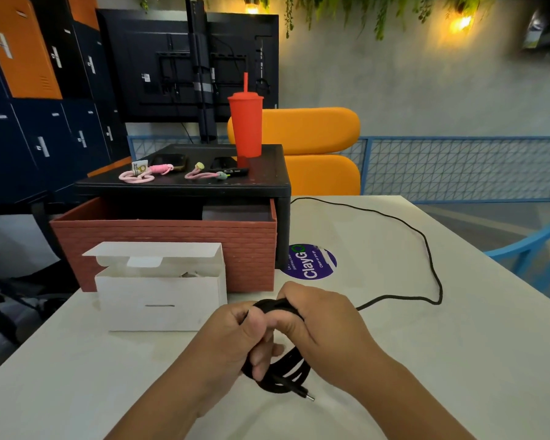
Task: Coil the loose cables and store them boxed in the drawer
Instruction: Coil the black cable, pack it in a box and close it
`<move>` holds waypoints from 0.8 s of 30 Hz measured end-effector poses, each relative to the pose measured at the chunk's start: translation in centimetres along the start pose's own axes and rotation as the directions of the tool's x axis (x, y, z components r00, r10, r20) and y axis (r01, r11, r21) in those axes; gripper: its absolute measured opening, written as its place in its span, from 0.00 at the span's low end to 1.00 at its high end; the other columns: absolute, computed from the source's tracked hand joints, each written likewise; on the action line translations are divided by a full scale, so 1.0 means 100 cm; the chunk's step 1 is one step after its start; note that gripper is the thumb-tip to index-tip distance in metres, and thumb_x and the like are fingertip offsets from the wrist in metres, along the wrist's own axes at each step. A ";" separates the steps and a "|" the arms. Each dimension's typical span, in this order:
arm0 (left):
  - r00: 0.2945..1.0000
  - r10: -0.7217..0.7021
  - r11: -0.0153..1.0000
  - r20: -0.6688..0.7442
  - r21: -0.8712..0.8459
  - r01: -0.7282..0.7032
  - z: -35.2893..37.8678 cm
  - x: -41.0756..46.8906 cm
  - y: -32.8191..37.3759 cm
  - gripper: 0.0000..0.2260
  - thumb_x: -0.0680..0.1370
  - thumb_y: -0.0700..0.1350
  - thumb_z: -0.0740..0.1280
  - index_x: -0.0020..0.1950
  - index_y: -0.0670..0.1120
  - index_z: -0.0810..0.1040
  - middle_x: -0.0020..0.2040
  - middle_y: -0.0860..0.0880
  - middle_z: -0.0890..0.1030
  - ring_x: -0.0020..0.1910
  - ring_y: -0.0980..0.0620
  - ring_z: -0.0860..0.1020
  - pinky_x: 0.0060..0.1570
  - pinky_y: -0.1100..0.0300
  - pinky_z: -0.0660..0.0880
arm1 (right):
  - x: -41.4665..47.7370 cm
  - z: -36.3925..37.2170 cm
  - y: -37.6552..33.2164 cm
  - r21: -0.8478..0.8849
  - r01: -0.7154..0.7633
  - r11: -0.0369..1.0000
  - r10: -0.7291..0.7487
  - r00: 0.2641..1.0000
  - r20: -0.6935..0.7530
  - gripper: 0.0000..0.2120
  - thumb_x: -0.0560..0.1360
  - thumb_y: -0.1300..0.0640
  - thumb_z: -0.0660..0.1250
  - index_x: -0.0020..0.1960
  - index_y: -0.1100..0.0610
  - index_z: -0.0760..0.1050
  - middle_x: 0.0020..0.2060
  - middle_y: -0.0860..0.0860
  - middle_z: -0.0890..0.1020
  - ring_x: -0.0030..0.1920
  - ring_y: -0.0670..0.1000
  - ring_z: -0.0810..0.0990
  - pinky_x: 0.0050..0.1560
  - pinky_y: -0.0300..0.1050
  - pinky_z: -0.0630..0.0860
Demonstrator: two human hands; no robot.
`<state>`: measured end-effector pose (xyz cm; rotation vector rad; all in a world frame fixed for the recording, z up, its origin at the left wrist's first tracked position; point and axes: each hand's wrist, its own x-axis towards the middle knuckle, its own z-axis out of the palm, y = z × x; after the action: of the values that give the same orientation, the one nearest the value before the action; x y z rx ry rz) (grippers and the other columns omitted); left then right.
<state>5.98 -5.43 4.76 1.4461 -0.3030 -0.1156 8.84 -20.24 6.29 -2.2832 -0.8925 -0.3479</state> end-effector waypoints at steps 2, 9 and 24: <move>0.999 -0.050 0.998 -0.017 0.036 0.051 -0.002 0.001 0.001 0.25 0.46 0.64 0.78 0.26 0.48 0.75 0.20 0.49 0.68 0.18 0.55 0.67 0.44 0.58 0.79 | 0.001 -0.002 0.001 -0.065 0.002 0.998 0.000 1.000 0.030 0.29 0.65 0.29 0.41 0.40 0.50 0.68 0.30 0.44 0.71 0.35 0.46 0.71 0.34 0.36 0.66; 0.979 -0.155 0.978 0.136 -0.121 0.172 -0.003 -0.007 0.004 0.26 0.53 0.58 0.81 0.37 0.42 0.77 0.19 0.54 0.63 0.18 0.58 0.60 0.31 0.61 0.72 | -0.003 -0.003 0.003 -0.012 0.098 0.995 -0.097 0.991 0.097 0.23 0.70 0.32 0.44 0.37 0.50 0.63 0.26 0.44 0.66 0.29 0.45 0.67 0.30 0.38 0.60; 0.984 -0.149 0.918 0.096 -0.356 0.174 -0.005 -0.004 0.005 0.23 0.54 0.58 0.81 0.24 0.48 0.69 0.18 0.54 0.60 0.15 0.59 0.59 0.26 0.61 0.72 | 0.003 -0.009 0.020 0.249 0.010 0.969 0.028 0.988 -0.149 0.18 0.70 0.36 0.55 0.29 0.46 0.63 0.24 0.41 0.69 0.28 0.43 0.69 0.29 0.31 0.63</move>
<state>5.67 -4.82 5.14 1.0974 -0.2024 -0.3385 10.38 -21.83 6.15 -2.0015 -0.8005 -0.3775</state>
